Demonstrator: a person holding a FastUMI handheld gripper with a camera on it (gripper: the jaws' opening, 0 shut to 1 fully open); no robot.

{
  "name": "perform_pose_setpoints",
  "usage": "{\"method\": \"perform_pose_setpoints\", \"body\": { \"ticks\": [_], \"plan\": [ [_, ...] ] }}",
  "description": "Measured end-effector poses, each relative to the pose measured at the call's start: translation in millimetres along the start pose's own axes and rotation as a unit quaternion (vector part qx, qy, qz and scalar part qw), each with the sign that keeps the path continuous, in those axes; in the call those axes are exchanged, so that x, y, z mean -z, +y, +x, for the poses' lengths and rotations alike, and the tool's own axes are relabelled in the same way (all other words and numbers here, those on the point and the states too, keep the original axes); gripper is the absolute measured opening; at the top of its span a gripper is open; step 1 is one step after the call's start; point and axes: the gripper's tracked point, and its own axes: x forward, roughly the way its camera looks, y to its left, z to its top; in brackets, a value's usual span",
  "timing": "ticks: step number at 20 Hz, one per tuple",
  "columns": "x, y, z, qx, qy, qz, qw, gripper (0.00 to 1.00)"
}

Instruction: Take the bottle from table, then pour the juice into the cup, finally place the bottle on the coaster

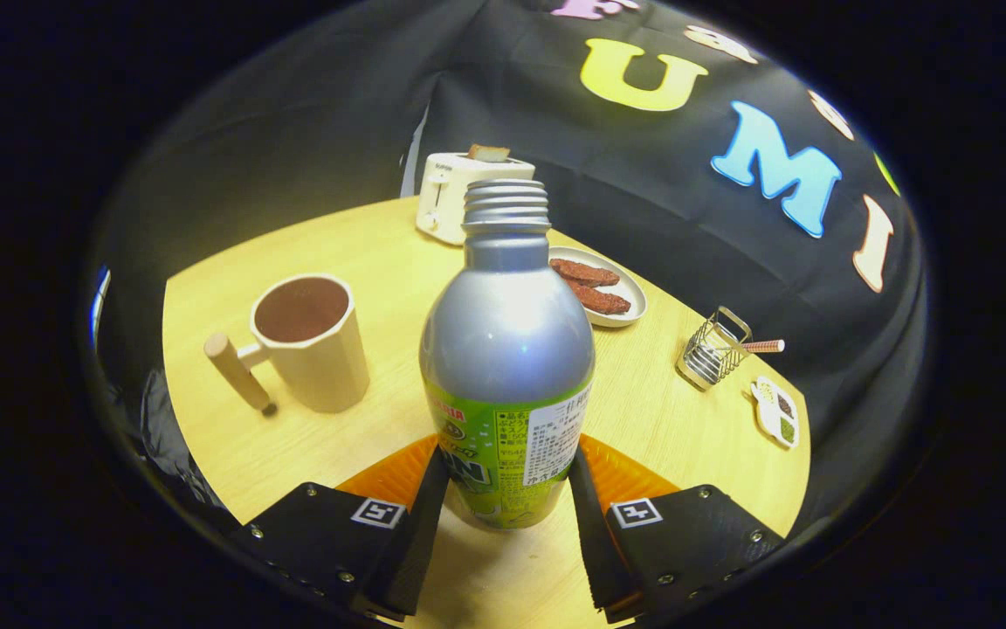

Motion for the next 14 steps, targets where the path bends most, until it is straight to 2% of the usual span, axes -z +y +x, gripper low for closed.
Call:
{"method": "perform_pose_setpoints", "body": {
  "ticks": [7,14],
  "plan": [
    [-31,-19,13,0.007,-0.045,0.064,0.997,0.71],
    [-53,-39,44,0.040,-0.086,0.079,0.992,0.72]
  ]
}}
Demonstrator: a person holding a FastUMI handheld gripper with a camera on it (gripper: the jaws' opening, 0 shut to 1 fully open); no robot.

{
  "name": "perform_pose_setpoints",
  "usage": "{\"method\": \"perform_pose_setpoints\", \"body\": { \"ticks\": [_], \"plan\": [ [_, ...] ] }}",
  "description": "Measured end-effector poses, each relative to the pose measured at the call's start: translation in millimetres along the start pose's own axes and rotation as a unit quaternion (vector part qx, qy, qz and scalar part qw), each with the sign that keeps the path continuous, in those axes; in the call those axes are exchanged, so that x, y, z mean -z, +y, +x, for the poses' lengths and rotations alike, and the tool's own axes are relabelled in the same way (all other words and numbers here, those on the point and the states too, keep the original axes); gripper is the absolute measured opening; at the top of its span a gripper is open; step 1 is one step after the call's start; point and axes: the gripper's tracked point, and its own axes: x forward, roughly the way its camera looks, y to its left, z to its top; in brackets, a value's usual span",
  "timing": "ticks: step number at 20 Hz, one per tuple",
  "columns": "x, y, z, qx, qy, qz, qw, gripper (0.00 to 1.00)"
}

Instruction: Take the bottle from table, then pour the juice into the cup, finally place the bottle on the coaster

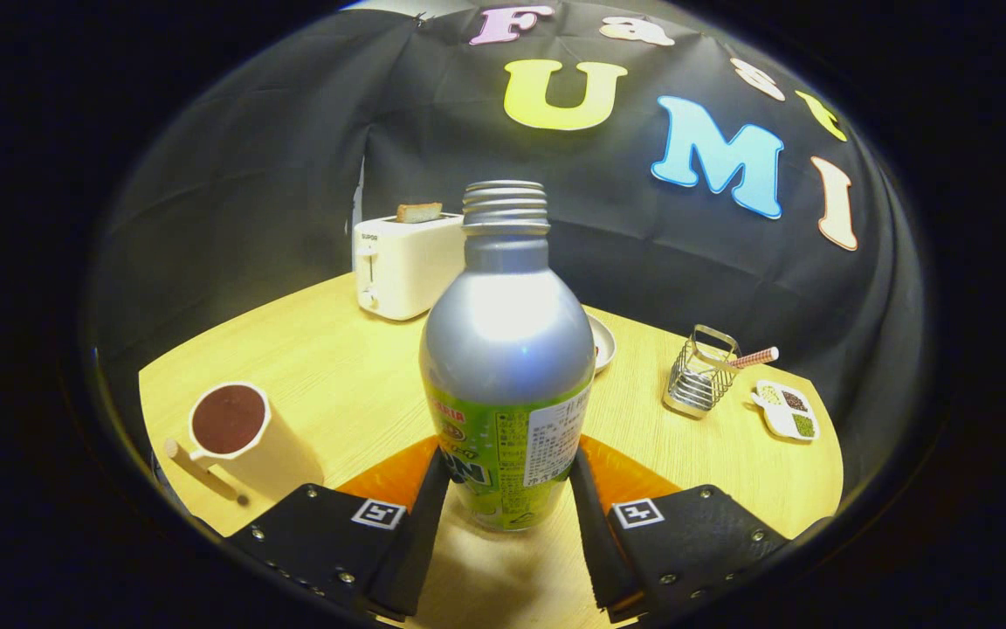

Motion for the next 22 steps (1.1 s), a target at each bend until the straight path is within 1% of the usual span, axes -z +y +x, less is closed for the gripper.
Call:
{"method": "perform_pose_setpoints", "body": {
  "ticks": [5,12,16,20,22],
  "plan": [
    [-3,4,26,0.001,-0.014,0.003,1.000,0.72],
    [4,1,56,0.008,-0.005,0.024,1.000,0.73],
    [5,1,61,0.008,-0.008,0.031,0.999,0.74],
    [11,3,63,0.011,-0.001,0.051,0.999,0.76],
    [11,4,62,0.011,-0.003,0.049,0.999,0.77]
  ]
}}
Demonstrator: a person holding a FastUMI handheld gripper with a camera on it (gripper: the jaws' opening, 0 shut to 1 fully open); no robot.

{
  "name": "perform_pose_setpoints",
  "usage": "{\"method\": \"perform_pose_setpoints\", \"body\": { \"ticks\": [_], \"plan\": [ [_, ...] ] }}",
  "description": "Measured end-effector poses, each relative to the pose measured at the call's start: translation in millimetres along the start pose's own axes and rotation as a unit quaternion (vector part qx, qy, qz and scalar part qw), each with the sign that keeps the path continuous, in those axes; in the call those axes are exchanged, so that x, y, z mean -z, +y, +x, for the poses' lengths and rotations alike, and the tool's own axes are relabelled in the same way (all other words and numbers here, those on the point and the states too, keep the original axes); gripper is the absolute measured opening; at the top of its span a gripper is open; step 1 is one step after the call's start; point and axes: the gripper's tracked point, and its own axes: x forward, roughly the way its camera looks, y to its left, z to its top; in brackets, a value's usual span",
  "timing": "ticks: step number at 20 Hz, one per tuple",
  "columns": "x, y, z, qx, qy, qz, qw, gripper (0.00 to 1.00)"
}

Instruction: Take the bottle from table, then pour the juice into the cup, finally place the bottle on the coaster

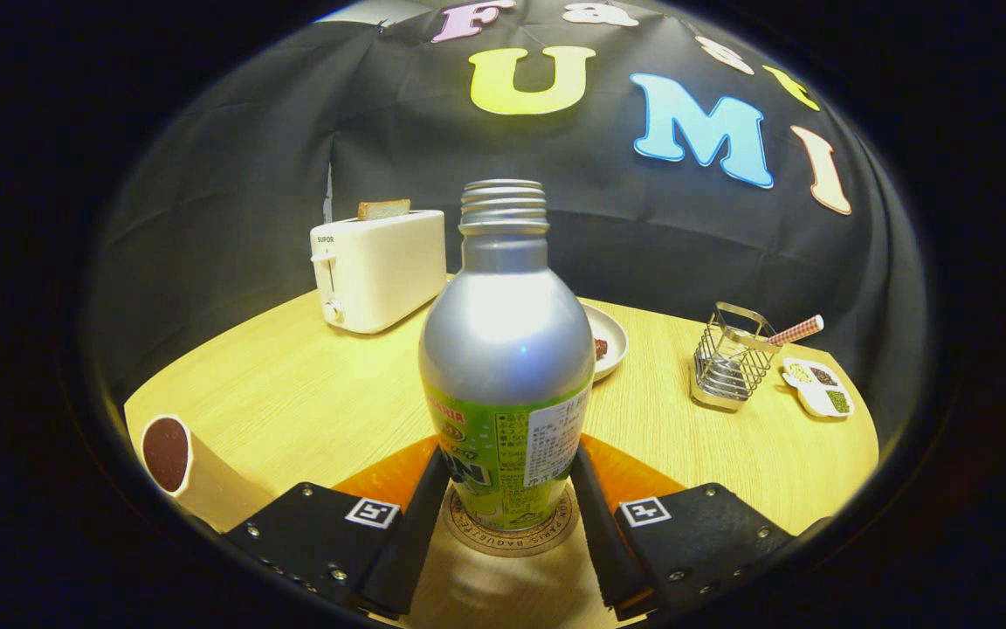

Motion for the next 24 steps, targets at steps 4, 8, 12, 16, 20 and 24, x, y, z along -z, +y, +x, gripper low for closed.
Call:
{"method": "perform_pose_setpoints", "body": {
  "ticks": [4,8,12,16,20,24],
  "plan": [
    [1,1,0,0.001,0.001,-0.003,1.000,0.79],
    [4,-2,-4,0.004,0.007,0.001,1.000,0.80],
    [3,0,-12,-0.004,0.007,-0.005,1.000,0.97],
    [-4,-5,-28,0.004,0.000,-0.008,1.000,0.97],
    [-21,-8,-56,0.011,-0.018,-0.004,1.000,0.97],
    [-46,-14,-98,0.017,-0.047,0.007,0.999,0.97]
  ]
}}
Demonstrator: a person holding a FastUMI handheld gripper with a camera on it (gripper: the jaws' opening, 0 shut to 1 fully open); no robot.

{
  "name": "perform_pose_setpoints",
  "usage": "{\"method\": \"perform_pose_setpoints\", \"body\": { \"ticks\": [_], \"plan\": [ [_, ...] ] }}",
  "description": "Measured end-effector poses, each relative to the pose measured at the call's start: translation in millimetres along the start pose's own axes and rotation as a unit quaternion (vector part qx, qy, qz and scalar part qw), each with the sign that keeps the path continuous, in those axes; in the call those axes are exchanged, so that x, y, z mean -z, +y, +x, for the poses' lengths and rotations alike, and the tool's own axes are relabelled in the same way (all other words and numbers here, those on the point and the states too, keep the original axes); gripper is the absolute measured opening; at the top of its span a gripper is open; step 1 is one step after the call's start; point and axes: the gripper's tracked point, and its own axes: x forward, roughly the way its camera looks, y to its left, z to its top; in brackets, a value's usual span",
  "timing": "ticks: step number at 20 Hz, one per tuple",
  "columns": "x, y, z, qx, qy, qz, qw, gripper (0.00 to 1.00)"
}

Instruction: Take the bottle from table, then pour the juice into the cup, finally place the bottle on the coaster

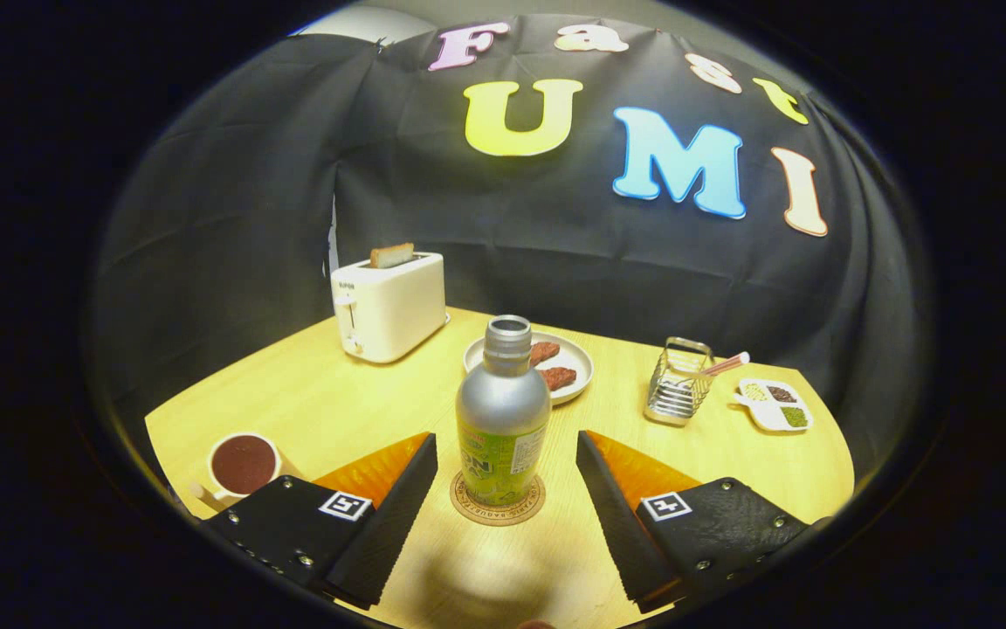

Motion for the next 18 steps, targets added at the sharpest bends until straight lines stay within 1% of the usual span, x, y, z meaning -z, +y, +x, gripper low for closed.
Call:
{"method": "perform_pose_setpoints", "body": {
  "ticks": [4,7,12,15,18],
  "plan": [
    [-28,-7,-48,0.009,-0.030,0.015,0.999,0.97],
    [-45,-15,-85,0.021,-0.054,0.014,0.998,0.96],
    [-62,-26,-137,0.040,-0.068,0.047,0.996,0.96],
    [-73,-37,-163,0.050,-0.083,0.040,0.994,0.96],
    [-91,-52,-192,0.071,-0.109,0.031,0.991,0.96]
  ]
}}
